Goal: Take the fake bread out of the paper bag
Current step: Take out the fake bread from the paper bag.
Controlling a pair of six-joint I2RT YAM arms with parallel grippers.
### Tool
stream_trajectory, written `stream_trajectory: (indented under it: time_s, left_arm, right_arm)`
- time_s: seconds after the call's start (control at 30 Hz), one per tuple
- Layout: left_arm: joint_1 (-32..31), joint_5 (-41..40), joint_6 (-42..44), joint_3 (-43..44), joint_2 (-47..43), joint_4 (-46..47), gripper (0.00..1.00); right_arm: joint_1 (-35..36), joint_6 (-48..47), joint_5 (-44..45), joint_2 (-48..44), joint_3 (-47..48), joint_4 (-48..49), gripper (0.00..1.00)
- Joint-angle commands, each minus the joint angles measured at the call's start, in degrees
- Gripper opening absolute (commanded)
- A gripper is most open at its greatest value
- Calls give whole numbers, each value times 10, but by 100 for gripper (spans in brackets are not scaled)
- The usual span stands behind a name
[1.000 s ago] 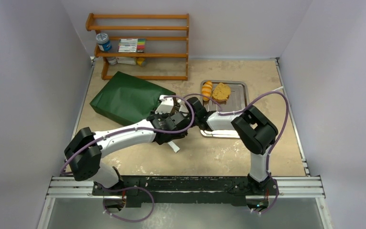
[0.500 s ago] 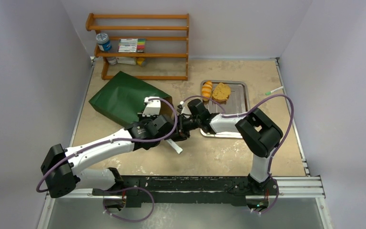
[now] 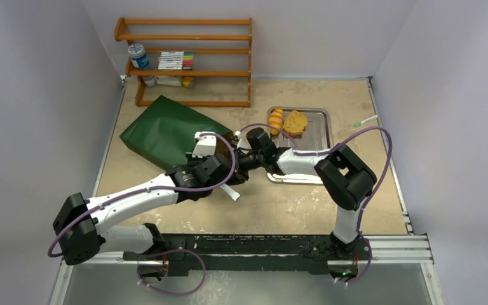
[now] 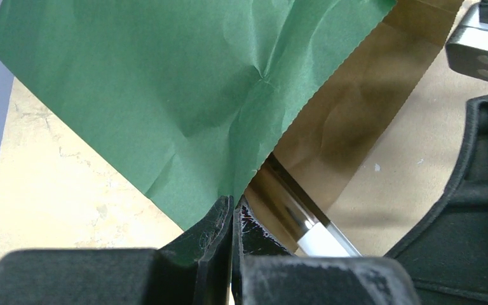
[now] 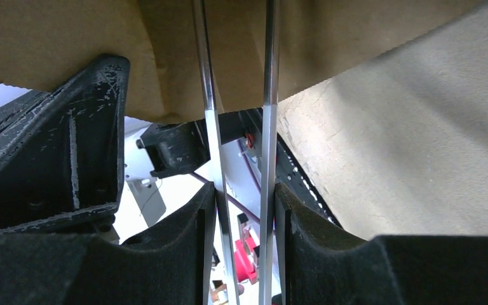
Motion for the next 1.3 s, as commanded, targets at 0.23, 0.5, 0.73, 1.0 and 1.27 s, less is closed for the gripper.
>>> stream_trajectory:
  time_s: [0.23,0.5,0.73,1.0,1.27]
  left_arm:
    - [0,17,21,5,-22,43,0]
    - [-3,21,32,5,-27,58,0]
    - [-6,33,37,2,-27,64,0]
    - [-18,43,28,-11,-33,71,0]
    - [-21,54,41,-16,-25,84,0]
  right_arm:
    - [18,22,-23,5,33,10,37]
    - [20,22,-19,29,38,0,37]
    - [20,24,-28,54,60,-11,37]
    - [20,31,-37,94,104,-9,37]
    - [25,34,-56,127,143,-4,38]
